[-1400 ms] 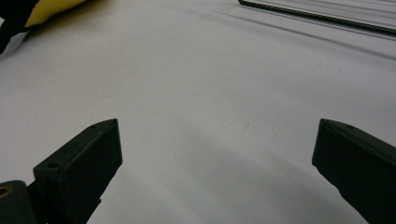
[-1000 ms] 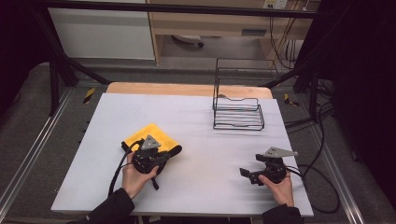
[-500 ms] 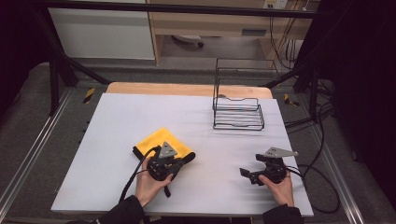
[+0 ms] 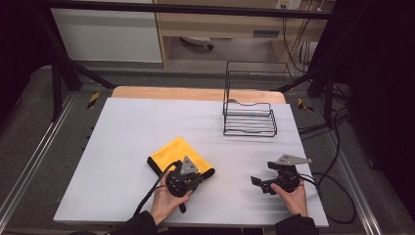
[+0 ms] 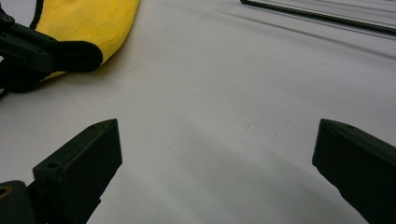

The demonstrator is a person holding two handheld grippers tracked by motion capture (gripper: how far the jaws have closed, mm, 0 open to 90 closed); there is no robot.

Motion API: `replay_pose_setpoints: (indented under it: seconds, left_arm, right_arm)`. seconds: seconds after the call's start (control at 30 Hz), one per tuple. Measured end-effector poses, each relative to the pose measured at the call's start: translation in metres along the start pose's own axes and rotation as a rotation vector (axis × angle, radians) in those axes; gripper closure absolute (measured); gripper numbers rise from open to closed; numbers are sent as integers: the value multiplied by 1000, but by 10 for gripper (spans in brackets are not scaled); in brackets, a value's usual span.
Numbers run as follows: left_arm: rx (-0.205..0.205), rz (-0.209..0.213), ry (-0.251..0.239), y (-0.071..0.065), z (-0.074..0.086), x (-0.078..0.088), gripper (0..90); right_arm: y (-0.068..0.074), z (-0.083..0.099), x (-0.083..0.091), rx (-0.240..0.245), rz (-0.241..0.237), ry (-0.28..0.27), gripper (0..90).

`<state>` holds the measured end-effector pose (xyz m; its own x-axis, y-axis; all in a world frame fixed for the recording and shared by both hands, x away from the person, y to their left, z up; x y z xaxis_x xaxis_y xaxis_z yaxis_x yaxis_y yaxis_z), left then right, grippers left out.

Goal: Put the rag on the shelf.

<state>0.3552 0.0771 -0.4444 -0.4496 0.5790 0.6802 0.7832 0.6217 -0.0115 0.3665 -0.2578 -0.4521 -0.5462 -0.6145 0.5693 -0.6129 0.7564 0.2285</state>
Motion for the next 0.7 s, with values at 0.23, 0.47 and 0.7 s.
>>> replay_pose_setpoints:
  seconds: [0.23, 0.47, 0.7]
  left_arm:
    - [-12, 50, -9, 4, 0, 7, 638]
    - [15, 31, -41, 32, 4, 35, 411]
    - [68, -42, -31, 74, 27, 63, 268]
  right_arm:
    - [2, -2, 0, 1, 2, -10, 20]
    - [9, -8, -4, 15, -1, -10, 22]
    - [24, -23, -18, 31, -16, -2, 24]
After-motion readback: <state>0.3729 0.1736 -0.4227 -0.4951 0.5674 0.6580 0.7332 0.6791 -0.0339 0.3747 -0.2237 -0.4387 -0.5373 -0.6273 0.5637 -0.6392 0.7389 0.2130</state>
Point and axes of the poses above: each handheld gripper's, and its own axes: x roughly backward along the jaws, z roughly out of its underside, y roughly to its left, the point moved 1 cm from there along -x, roughly forward along the jaws, and after that the axes turned 2 degrees about -x, right-handed, at the moved point
